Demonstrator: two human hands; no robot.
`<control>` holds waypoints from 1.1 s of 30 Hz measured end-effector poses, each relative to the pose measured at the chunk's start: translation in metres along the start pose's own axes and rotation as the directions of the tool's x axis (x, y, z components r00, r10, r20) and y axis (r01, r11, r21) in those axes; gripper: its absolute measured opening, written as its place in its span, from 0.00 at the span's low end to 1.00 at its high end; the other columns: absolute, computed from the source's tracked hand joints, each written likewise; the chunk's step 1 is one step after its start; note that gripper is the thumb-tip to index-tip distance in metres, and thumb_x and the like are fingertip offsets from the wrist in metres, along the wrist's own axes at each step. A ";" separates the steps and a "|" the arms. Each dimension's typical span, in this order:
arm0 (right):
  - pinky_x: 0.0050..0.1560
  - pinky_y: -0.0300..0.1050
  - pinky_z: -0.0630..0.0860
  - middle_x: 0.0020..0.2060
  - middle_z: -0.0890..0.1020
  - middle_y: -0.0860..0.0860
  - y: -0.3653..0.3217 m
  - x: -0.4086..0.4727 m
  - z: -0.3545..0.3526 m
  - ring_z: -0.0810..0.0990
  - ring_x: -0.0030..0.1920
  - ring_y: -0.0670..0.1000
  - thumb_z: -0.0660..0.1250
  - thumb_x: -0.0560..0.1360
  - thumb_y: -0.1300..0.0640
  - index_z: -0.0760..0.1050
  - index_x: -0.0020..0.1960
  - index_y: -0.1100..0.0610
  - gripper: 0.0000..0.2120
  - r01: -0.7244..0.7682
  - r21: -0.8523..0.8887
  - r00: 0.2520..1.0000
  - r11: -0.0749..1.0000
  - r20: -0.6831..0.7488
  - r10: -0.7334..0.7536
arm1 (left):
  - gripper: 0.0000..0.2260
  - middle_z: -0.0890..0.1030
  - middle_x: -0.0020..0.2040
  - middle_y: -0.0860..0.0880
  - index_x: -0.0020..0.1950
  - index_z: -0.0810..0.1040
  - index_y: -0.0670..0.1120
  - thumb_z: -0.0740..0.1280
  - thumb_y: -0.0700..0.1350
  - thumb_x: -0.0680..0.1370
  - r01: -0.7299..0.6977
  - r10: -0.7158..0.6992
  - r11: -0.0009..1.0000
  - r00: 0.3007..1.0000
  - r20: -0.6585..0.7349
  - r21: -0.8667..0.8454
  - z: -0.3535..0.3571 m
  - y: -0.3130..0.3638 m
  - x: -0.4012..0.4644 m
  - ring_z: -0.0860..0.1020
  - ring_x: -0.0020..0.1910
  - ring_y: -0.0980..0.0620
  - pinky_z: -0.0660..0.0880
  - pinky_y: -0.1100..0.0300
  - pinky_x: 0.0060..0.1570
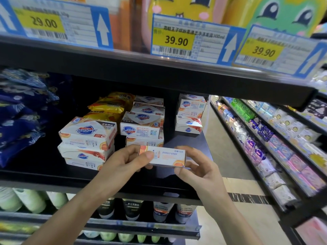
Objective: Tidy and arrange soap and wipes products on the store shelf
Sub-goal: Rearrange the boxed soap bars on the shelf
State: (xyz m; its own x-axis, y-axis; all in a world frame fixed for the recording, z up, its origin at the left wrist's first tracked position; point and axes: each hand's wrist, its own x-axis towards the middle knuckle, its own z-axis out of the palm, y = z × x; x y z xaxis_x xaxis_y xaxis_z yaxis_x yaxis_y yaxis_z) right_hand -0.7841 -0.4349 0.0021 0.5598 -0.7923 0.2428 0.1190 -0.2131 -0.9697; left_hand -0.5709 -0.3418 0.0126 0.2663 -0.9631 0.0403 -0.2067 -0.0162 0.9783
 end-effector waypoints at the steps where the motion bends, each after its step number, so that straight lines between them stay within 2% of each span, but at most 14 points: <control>1: 0.51 0.39 0.80 0.56 0.87 0.50 0.001 0.000 0.000 0.84 0.52 0.49 0.74 0.73 0.57 0.81 0.63 0.44 0.21 -0.006 -0.001 1.000 1.000 0.006 0.006 | 0.20 0.88 0.52 0.56 0.62 0.82 0.53 0.68 0.63 0.76 0.000 0.000 1.000 1.000 0.002 -0.012 0.000 0.000 0.000 0.84 0.52 0.61 0.73 0.64 0.51; 4: 0.50 0.40 0.80 0.54 0.87 0.51 0.005 0.001 -0.004 0.84 0.50 0.50 0.73 0.73 0.59 0.78 0.67 0.43 0.24 -0.022 -0.002 1.000 1.000 0.013 0.022 | 0.21 0.87 0.55 0.56 0.64 0.81 0.52 0.71 0.62 0.75 -0.001 0.002 0.999 1.000 0.006 -0.047 -0.001 -0.002 -0.001 0.84 0.53 0.62 0.76 0.68 0.52; 6: 0.51 0.42 0.79 0.56 0.85 0.48 0.008 0.003 -0.006 0.82 0.48 0.50 0.67 0.72 0.62 0.78 0.67 0.43 0.27 -0.029 0.032 1.000 0.999 0.002 0.029 | 0.23 0.87 0.56 0.55 0.65 0.79 0.53 0.75 0.61 0.74 0.001 -0.002 0.998 1.000 -0.003 -0.065 -0.004 -0.005 -0.002 0.84 0.57 0.60 0.76 0.64 0.58; 8: 0.47 0.46 0.79 0.60 0.82 0.49 0.009 0.007 -0.008 0.81 0.45 0.51 0.62 0.68 0.63 0.79 0.67 0.48 0.29 -0.073 0.156 0.996 0.985 -0.034 0.079 | 0.27 0.87 0.58 0.54 0.67 0.77 0.55 0.77 0.62 0.71 -0.015 0.015 0.998 1.000 0.005 -0.058 -0.008 -0.007 -0.003 0.83 0.59 0.56 0.74 0.58 0.63; 11: 0.36 0.47 0.78 0.59 0.83 0.54 0.005 0.010 -0.008 0.80 0.42 0.52 0.62 0.72 0.54 0.78 0.67 0.54 0.24 -0.129 0.266 0.989 0.955 -0.040 0.144 | 0.30 0.86 0.61 0.53 0.69 0.76 0.58 0.77 0.61 0.68 -0.060 0.060 0.998 0.998 0.027 -0.018 -0.013 -0.009 -0.003 0.82 0.62 0.51 0.72 0.50 0.69; 14: 0.30 0.45 0.76 0.55 0.85 0.55 0.000 0.010 -0.004 0.80 0.39 0.54 0.64 0.76 0.40 0.77 0.67 0.51 0.24 -0.167 0.138 0.986 0.976 0.017 0.166 | 0.29 0.85 0.63 0.51 0.68 0.74 0.64 0.79 0.57 0.69 -0.110 0.108 0.993 0.992 0.062 0.032 -0.016 -0.011 -0.003 0.81 0.62 0.46 0.69 0.44 0.72; 19: 0.32 0.43 0.77 0.52 0.86 0.56 -0.004 0.010 -0.003 0.82 0.39 0.55 0.67 0.77 0.43 0.78 0.64 0.46 0.17 -0.196 0.023 0.979 0.980 0.063 0.195 | 0.32 0.82 0.68 0.54 0.70 0.73 0.63 0.81 0.51 0.69 -0.140 0.134 0.987 0.988 0.082 0.073 -0.018 -0.012 -0.004 0.81 0.62 0.48 0.70 0.41 0.71; 23: 0.36 0.43 0.80 0.52 0.87 0.54 -0.003 0.009 -0.003 0.83 0.39 0.54 0.69 0.77 0.49 0.78 0.64 0.45 0.16 -0.203 -0.016 0.977 0.979 0.057 0.204 | 0.32 0.82 0.67 0.54 0.69 0.73 0.63 0.81 0.47 0.69 -0.147 0.140 0.985 0.987 0.080 0.095 -0.018 -0.013 -0.003 0.81 0.61 0.50 0.71 0.42 0.70; 29: 0.40 0.43 0.81 0.53 0.87 0.54 -0.003 0.011 -0.003 0.84 0.41 0.54 0.69 0.76 0.52 0.75 0.69 0.49 0.21 -0.230 -0.007 0.972 0.973 0.054 0.230 | 0.32 0.82 0.67 0.55 0.69 0.73 0.64 0.81 0.44 0.69 -0.169 0.163 0.980 0.984 0.071 0.101 -0.018 -0.014 -0.002 0.80 0.61 0.51 0.72 0.45 0.69; 31: 0.41 0.43 0.82 0.53 0.87 0.54 -0.002 0.011 -0.003 0.84 0.42 0.54 0.69 0.75 0.53 0.75 0.69 0.50 0.22 -0.227 -0.005 0.972 0.974 0.056 0.227 | 0.34 0.81 0.67 0.55 0.70 0.72 0.65 0.80 0.44 0.70 -0.173 0.166 0.980 0.984 0.069 0.099 -0.018 -0.015 -0.002 0.80 0.61 0.51 0.73 0.50 0.67; 33: 0.43 0.42 0.81 0.54 0.87 0.53 -0.001 0.010 -0.002 0.85 0.44 0.55 0.69 0.74 0.54 0.76 0.68 0.51 0.22 -0.208 0.006 0.978 0.978 0.034 0.207 | 0.36 0.81 0.67 0.55 0.71 0.70 0.67 0.80 0.45 0.70 -0.175 0.167 0.978 0.983 0.079 0.113 -0.017 -0.017 0.000 0.81 0.61 0.52 0.73 0.61 0.64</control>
State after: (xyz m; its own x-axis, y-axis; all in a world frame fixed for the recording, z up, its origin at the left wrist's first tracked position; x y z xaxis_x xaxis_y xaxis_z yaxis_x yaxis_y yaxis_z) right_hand -0.7806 -0.4437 0.0056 0.5999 -0.7993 0.0354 0.0050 -0.0405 -0.9992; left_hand -0.5513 -0.3369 -0.0005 0.1525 -0.9706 0.1864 -0.3551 0.1222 0.9268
